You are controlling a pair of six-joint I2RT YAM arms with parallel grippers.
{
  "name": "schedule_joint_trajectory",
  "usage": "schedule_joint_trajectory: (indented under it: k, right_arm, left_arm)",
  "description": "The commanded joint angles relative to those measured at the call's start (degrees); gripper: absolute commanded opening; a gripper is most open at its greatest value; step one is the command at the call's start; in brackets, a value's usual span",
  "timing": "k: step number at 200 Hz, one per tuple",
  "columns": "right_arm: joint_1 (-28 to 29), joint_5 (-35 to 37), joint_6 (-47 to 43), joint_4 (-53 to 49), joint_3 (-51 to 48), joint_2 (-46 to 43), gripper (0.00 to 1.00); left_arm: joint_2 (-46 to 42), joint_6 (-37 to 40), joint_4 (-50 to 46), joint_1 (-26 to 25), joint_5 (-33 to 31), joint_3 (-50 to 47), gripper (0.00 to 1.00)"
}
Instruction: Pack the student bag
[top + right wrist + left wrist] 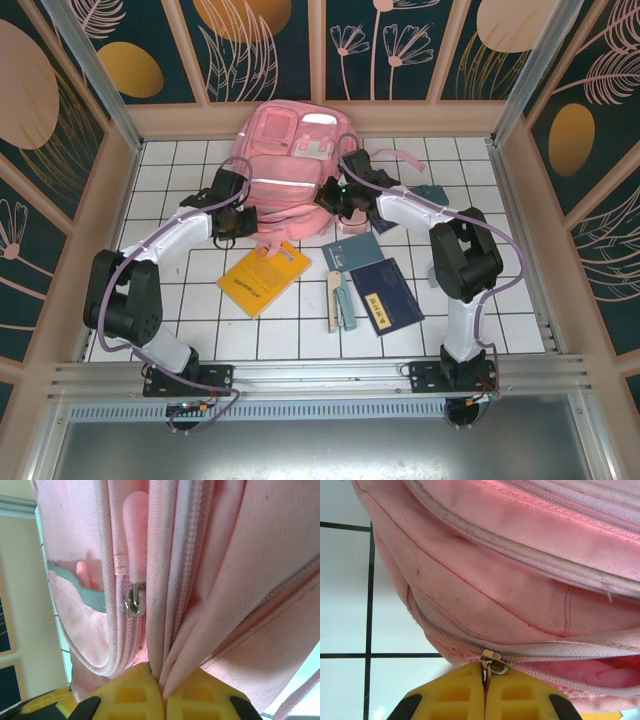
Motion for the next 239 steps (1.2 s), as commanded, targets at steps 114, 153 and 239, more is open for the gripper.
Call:
schedule_joint_trajectory:
  k: [114,153,239]
  right_arm:
    - [-13.4,8.4,-13.0,-8.4,25.0,10.4,0.0]
    - [-15.1,9.0,-14.9,-13.3,29.7,12.1,0.19]
    - [-13.7,10.5,-8.8,-7.4,-2.9,-12.6,0.61]
  left_arm:
    - [-9.4,-4.8,-1.4,-15.9,9.7,-0.8,0.0]
    - [-1.9,-8.9,4.7,-23.6,11.4,5.4,0.0]
    - [8.8,-9.2,7.4,-24.4,12.7,11.2,0.0]
